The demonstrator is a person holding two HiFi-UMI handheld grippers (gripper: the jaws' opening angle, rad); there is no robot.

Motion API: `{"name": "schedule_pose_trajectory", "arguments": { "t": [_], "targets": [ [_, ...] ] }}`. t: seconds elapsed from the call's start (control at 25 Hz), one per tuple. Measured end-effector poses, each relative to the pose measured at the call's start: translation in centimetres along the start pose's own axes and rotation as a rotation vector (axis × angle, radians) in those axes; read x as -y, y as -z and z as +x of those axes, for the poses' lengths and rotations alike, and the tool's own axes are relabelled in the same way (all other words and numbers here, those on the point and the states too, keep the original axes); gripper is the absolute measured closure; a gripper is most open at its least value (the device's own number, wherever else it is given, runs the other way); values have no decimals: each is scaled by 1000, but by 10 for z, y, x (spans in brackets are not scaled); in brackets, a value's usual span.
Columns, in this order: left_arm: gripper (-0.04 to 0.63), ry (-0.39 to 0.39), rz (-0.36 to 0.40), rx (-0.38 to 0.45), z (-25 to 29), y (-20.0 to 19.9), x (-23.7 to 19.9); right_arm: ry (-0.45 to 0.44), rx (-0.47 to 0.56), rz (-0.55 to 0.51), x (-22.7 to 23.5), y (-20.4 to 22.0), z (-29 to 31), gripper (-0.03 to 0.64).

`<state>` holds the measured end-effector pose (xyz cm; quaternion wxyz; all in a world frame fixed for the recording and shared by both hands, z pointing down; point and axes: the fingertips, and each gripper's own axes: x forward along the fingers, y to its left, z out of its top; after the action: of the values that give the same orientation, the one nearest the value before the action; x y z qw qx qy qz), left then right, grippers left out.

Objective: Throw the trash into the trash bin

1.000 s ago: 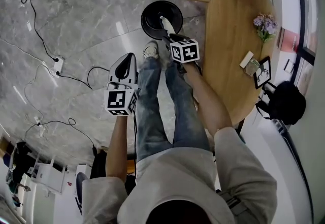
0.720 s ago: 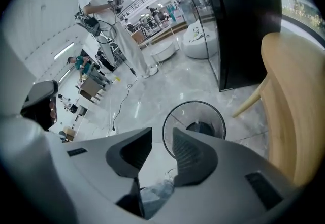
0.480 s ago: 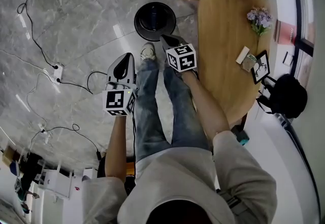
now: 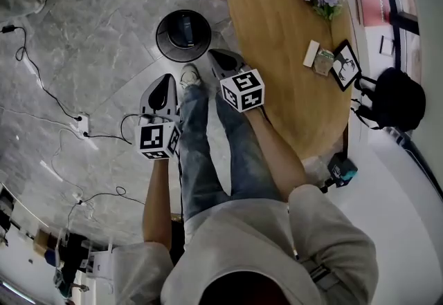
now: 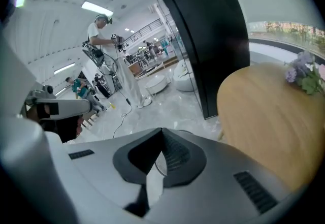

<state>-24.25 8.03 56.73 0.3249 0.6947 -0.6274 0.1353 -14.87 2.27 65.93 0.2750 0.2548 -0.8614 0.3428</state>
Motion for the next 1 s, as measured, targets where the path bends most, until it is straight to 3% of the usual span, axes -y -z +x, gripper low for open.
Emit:
{"name": "schedule_pose_trajectory", "arguments": {
  "t": [0.36,1.0],
  "targets": [
    [577,166,121,-32,45,-17,82,208,173,104,75,3,-119,589],
    [578,377,276,-120,105,-17,217,614,239,322,232,92,-273,588]
  ]
}}
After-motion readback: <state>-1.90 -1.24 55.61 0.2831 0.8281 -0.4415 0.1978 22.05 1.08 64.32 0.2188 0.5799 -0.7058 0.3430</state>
